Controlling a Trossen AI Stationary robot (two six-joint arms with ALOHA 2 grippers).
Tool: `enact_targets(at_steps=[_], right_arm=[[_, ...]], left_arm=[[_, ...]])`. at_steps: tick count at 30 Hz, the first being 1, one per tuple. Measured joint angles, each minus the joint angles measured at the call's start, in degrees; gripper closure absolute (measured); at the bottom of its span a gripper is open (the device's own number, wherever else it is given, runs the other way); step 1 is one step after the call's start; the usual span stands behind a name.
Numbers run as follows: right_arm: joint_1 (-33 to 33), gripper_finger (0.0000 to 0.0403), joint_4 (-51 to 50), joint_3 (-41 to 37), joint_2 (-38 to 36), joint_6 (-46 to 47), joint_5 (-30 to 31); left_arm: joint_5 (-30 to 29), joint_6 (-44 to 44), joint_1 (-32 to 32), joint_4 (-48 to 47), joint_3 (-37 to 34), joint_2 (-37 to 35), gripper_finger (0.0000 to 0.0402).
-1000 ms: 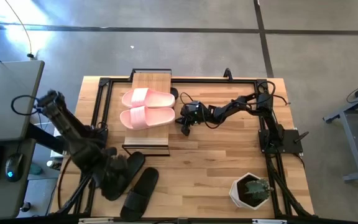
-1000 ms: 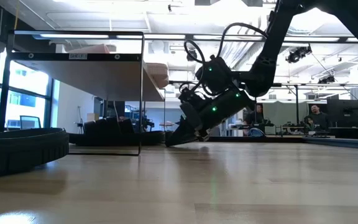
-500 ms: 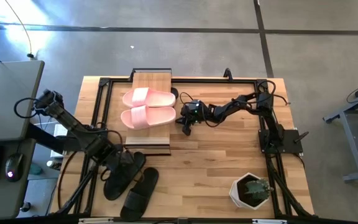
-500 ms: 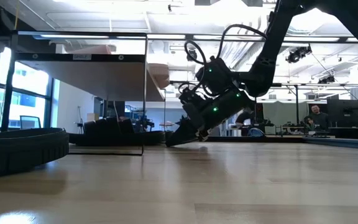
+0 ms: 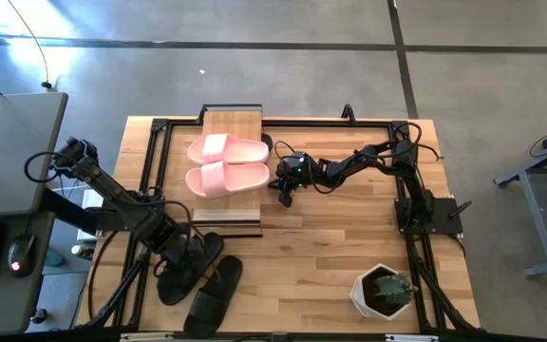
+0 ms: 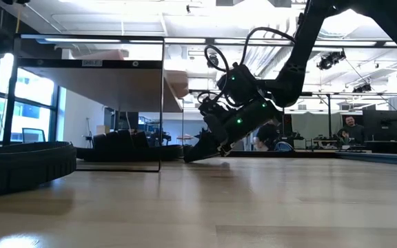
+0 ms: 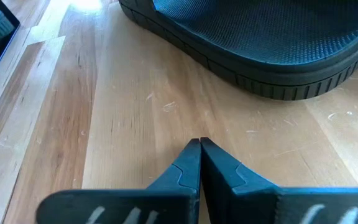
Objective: Pick and place slides into the shelf
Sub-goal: Put the black slide under the shelf
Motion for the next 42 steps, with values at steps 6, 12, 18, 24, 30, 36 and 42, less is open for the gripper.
enact_targets(at_steps=[6,12,18,24,30,36,42], right_arm=[[0.0,0.0402,0.0,0.0,0.0,0.0,0.1],[0.0,0.0402,-0.1,0.0,0.0,-0.2,0.1],[0.0,0.0402,0.0,-0.1,0.0,-1.1,0.1],[0.0,0.0402,-0.3,-0.1,0.0,-1.1,0.1],[0.0,0.0402,0.0,-0.1,0.0,-1.5,0.1],[0.0,0.0402,0.0,-0.1,0.0,-1.5,0.2],[0.0,0.0402,0.0,-0.1,0.0,-1.5,0.3]], left_arm=[[-0.3,3.8,-0.9,-2.8,0.0,0.4,0.0236],[-0.5,2.7,-3.8,-4.0,0.0,0.4,0.0236],[-4.6,2.9,-7.4,-0.5,0.1,1.5,0.0236],[-2.4,3.0,-10.7,-1.8,0.1,5.4,0.0236],[0.6,-3.0,-14.2,-0.8,1.1,9.2,0.0236],[-2.8,-12.9,-17.2,-1.4,3.2,11.7,0.0236],[-9.7,-18.4,-21.0,-3.2,5.2,16.2,0.0236]])
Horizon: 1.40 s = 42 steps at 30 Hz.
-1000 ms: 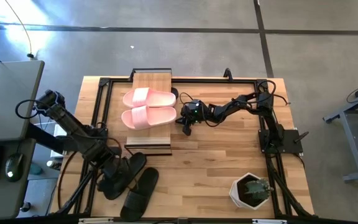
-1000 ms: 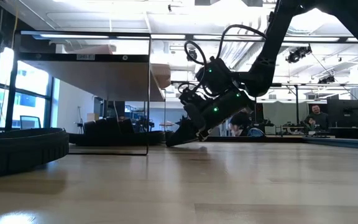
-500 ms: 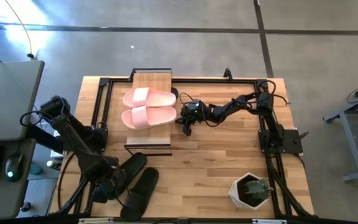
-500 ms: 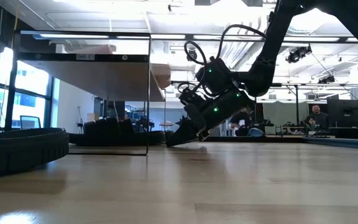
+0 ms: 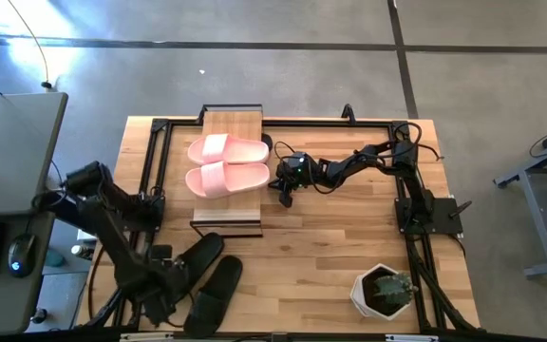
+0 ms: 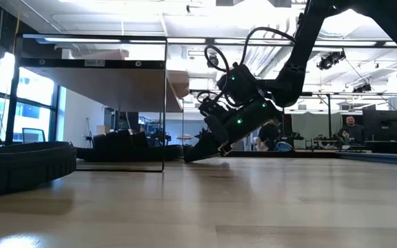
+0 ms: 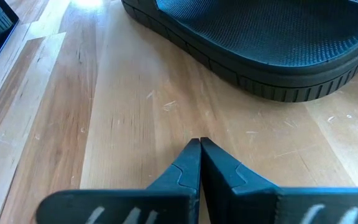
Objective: Pick and place slides into the shelf
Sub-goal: Put the black slide under the shelf
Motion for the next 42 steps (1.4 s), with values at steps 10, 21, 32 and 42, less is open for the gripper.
enact_targets(at_steps=[10,21,32,42], right_arm=[[0.0,0.0402,0.0,0.0,0.0,0.0,0.0],[0.0,0.0402,0.1,0.0,0.0,0.0,0.1],[0.0,0.0402,0.3,0.0,0.0,0.2,0.1],[0.0,0.0402,0.3,0.0,0.0,0.2,0.1]], left_arm=[[-9.5,-6.8,-6.4,-15.1,11.7,9.7,0.0236],[-11.0,-3.9,-8.7,-18.0,18.6,21.6,0.0236],[-17.3,-2.2,-9.1,-24.3,25.9,28.9,0.0236],[-17.3,-3.9,-9.1,-27.5,25.8,32.2,0.0236]])
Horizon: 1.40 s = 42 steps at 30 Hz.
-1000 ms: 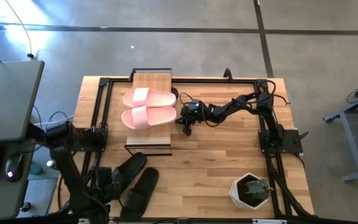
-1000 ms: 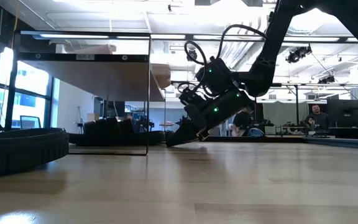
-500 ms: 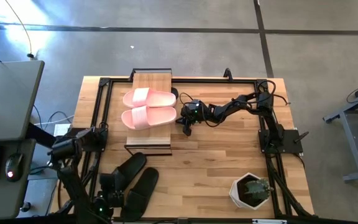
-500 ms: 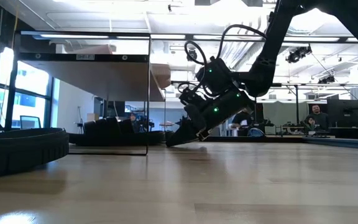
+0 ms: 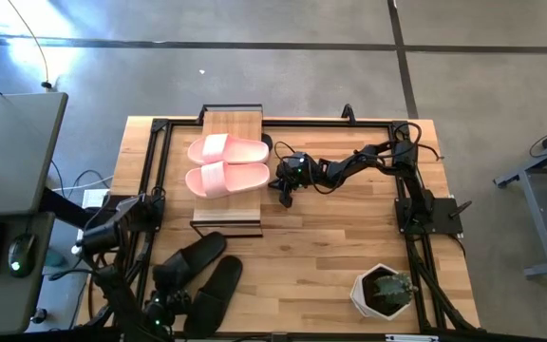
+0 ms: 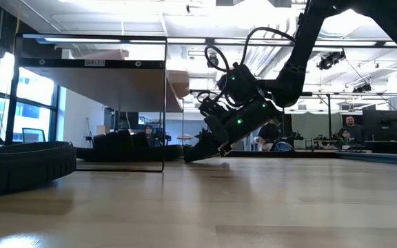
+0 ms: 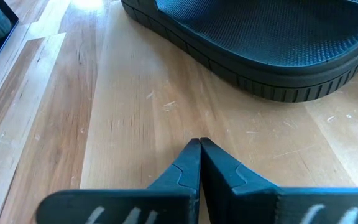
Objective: Pick and place slides into the shelf
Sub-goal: Put the black slide under the shelf
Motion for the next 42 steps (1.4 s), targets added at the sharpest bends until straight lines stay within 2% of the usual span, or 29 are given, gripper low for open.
enact_targets(at_steps=[5,13,17,20,27,29,38,42], right_arm=[[0.0,0.0402,0.0,0.0,0.0,-0.2,0.0],[0.0,0.0402,0.1,0.0,0.0,0.0,0.0],[0.0,0.0402,0.2,0.0,0.0,-0.2,0.0],[0.0,0.0402,0.2,0.0,0.0,-0.2,0.0],[0.0,0.0402,0.4,0.0,0.0,-0.2,0.0],[0.0,0.0402,0.4,0.0,0.0,0.0,0.0],[0.0,0.0402,0.6,0.0,0.0,-0.1,0.0],[0.0,0.0402,0.6,0.0,0.0,-0.1,0.0]], left_arm=[[0.4,-1.3,-0.4,-3.4,0.0,1.7,0.0236],[-0.6,-3.6,-0.6,-3.7,0.0,3.9,0.0236],[-2.9,-6.8,-1.6,-3.7,0.0,4.0,0.0241],[-3.9,-7.8,-2.4,-3.7,-0.1,4.1,0.0266],[-4.7,-10.5,-3.1,-3.5,-0.1,4.1,0.0376],[-4.8,-10.1,-3.0,-3.4,-0.1,4.1,0.0393],[-8.0,-10.4,-3.0,-3.4,-0.1,4.1,0.035],[-11.9,-10.6,-2.4,-3.3,-0.1,4.1,0.0353]])
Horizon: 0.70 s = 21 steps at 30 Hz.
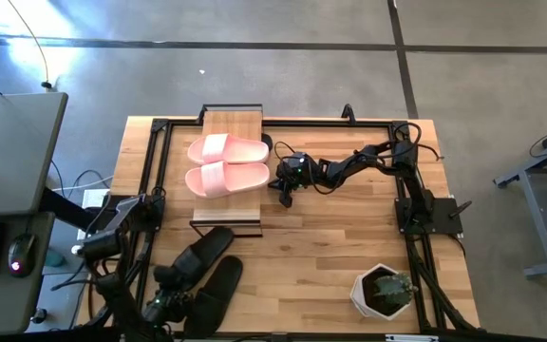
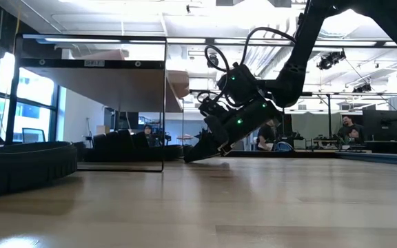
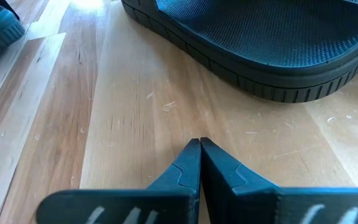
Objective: Pick and place slides into the shelf
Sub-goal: Put the black slide under the shelf
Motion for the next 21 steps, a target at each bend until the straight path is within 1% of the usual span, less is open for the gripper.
enact_targets(at_steps=[3,5,8,11,17,19,21], right_arm=[[0.1,0.0402,0.0,0.0,0.0,0.0,0.1],[0.1,0.0402,0.0,0.0,0.0,0.0,0.1],[0.1,0.0402,0.0,0.0,0.0,0.0,0.1],[0.1,0.0402,0.0,0.0,0.0,0.0,0.1],[0.1,0.0402,0.0,0.0,0.0,0.0,-0.4],[0.3,0.0402,-0.9,0.0,-0.4,-0.1,-0.6],[0.6,0.0402,-3.8,0.0,-1.8,-1.1,-0.6]], left_arm=[[0.0,0.0,1.2,0.0,0.0,0.0,0.0383],[0.2,0.0,1.9,0.2,0.0,0.0,0.0396],[-0.4,0.1,2.6,0.3,0.0,0.0,0.0389],[-1.0,0.1,3.3,0.8,0.0,0.0,0.0399],[-1.5,0.7,3.2,3.7,0.1,0.0,0.04],[-2.0,2.3,3.2,4.3,0.8,0.0,0.0401],[-2.9,5.7,3.2,6.4,1.6,0.0,0.0401]])
